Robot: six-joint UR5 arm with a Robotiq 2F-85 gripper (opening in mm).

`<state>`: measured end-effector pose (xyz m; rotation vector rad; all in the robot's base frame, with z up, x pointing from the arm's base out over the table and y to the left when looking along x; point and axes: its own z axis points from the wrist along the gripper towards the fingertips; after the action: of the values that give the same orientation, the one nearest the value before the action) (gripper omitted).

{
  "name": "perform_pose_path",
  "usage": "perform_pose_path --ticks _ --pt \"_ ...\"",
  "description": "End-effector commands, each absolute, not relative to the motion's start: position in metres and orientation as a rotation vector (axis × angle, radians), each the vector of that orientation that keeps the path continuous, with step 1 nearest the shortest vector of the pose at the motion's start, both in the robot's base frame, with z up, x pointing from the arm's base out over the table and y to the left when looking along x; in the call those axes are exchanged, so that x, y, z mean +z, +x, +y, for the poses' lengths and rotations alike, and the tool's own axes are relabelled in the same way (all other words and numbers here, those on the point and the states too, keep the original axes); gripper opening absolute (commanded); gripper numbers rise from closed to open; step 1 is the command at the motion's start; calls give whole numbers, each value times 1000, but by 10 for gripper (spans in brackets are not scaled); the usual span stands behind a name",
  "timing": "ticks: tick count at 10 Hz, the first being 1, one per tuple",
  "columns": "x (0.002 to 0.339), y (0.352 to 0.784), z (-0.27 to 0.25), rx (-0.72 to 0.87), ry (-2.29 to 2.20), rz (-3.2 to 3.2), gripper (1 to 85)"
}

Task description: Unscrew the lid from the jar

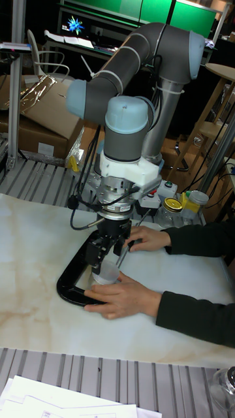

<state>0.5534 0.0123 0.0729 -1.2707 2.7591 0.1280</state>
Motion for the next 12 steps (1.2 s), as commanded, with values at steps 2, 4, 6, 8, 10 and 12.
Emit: perform_pose_path --ticks 2,4,6,8,10,12 --pt "72 559 -4 138 -952 2943 813" --pt "69 558 5 206 -782 3013 807" --pt "74 560 1 136 -714 3051 793" --pt "73 562 1 121 -716 3050 780" --pt "69 568 -8 58 -753 3041 763" --pt "67 570 -15 18 -780 3039 750"
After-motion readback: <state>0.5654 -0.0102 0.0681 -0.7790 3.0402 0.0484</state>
